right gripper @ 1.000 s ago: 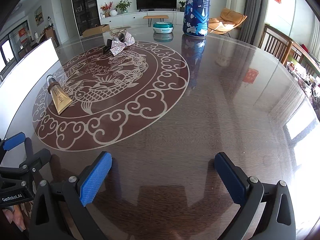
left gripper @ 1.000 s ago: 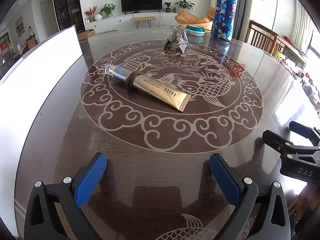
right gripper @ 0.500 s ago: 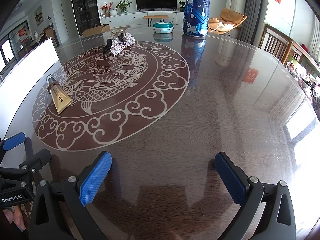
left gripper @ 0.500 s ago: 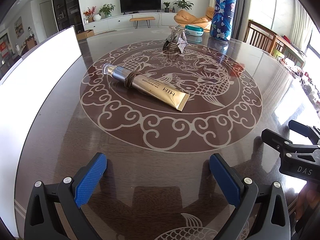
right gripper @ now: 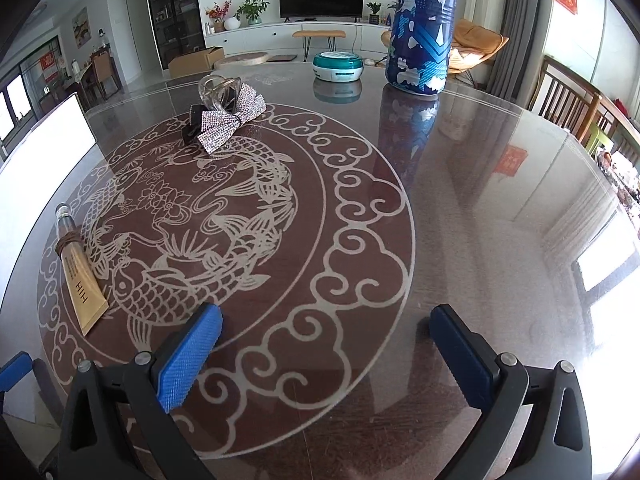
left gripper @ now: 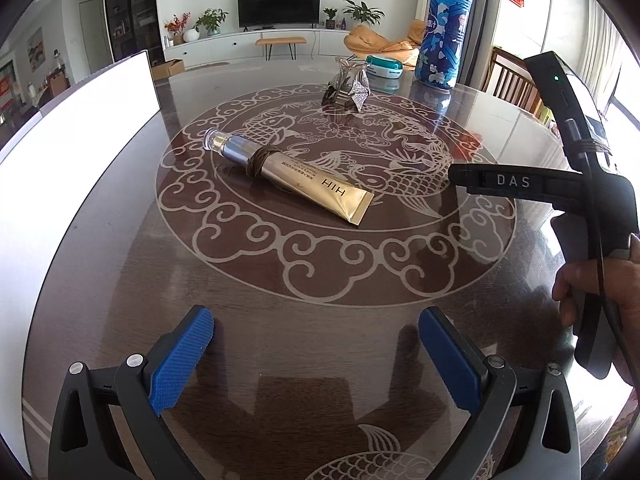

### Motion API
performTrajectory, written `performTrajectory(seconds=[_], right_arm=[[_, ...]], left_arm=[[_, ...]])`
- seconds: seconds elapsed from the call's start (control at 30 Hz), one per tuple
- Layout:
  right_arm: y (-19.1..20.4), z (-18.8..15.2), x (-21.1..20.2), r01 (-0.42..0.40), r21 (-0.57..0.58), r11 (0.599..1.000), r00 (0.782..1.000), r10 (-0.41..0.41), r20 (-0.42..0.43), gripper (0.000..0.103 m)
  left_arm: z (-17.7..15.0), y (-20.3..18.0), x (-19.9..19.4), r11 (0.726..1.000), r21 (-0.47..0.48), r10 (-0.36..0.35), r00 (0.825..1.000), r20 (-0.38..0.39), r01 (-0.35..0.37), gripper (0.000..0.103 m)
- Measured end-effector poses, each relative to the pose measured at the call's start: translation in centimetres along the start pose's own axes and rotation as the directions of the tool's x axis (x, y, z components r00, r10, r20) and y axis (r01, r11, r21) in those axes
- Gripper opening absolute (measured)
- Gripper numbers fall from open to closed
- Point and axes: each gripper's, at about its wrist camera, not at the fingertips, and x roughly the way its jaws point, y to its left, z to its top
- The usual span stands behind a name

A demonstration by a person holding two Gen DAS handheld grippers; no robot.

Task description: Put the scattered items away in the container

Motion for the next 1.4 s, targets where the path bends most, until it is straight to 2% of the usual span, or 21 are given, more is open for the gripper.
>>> performTrajectory(seconds=[0.1, 0.23, 0.37, 0.43, 0.5, 0.57, 0.83, 1.0, 1.23, 1.4], right_arm=[[1.4, 1.3, 0.9, -0.022, -0.033, 0.999, 1.000, 0.022, -0.004, 0.103], [6.0, 2.2, 1.4, -0.115, -0.164, 0.980, 0.993, 0.115, -0.009, 0.103], [11.3, 2.6, 1.7, -0.214, -0.291, 0.933, 0.977, 0.211, -0.041, 0.103], [13.4, 2.3, 1.5, -0.265, -0.362, 0.894, 0.964, 0.260, -0.063, 0.103], [14.4, 1.8, 1.2, -0.298, -0.410, 0.862, 0.953, 0.293, -0.078, 0.103], [14.3, 1.3, 1.0, -0.307, -0.427, 0.851, 0.950, 0.300, -0.085, 0.103], [6.7, -1.1, -0.6, -0.221, -0.304, 0.927, 0.975, 0.214, -0.059, 0.103], [3.0, -3.0, -1.9, -0.188, -0.253, 0.949, 0.982, 0.189, -0.019, 0.103], [2.5, -3.1, -2.4, -0.161, -0.222, 0.962, 0.987, 0.162, -0.015, 0.103], [3.6, -2.6, -1.9, -0.156, -0.215, 0.964, 0.988, 0.156, -0.013, 0.103]], left_arm=[[0.0, 0.0, 0.0, 1.000, 0.000, 0.000, 1.000, 0.000, 0.000, 0.103], [0.0, 0.1, -0.1, 1.000, -0.001, -0.002, 1.000, 0.001, 0.002, 0.103], [-0.1, 0.1, -0.1, 1.000, 0.000, -0.005, 1.000, 0.001, 0.005, 0.103], [-0.1, 0.1, -0.1, 1.000, 0.001, -0.005, 1.000, 0.001, 0.005, 0.103], [-0.1, 0.0, -0.1, 1.000, 0.002, -0.003, 1.000, 0.001, 0.003, 0.103], [-0.1, 0.0, -0.2, 1.000, 0.002, -0.003, 1.000, 0.001, 0.003, 0.103], [0.0, -0.4, 0.0, 1.000, 0.016, 0.017, 1.000, -0.007, -0.017, 0.103], [0.0, -0.5, 0.0, 1.000, 0.018, 0.021, 1.000, -0.009, -0.021, 0.103], [0.1, -0.3, 0.1, 1.000, 0.020, 0.024, 1.000, -0.010, -0.024, 0.103], [0.0, -0.2, 0.1, 1.000, 0.009, 0.012, 1.000, -0.004, -0.011, 0.103]])
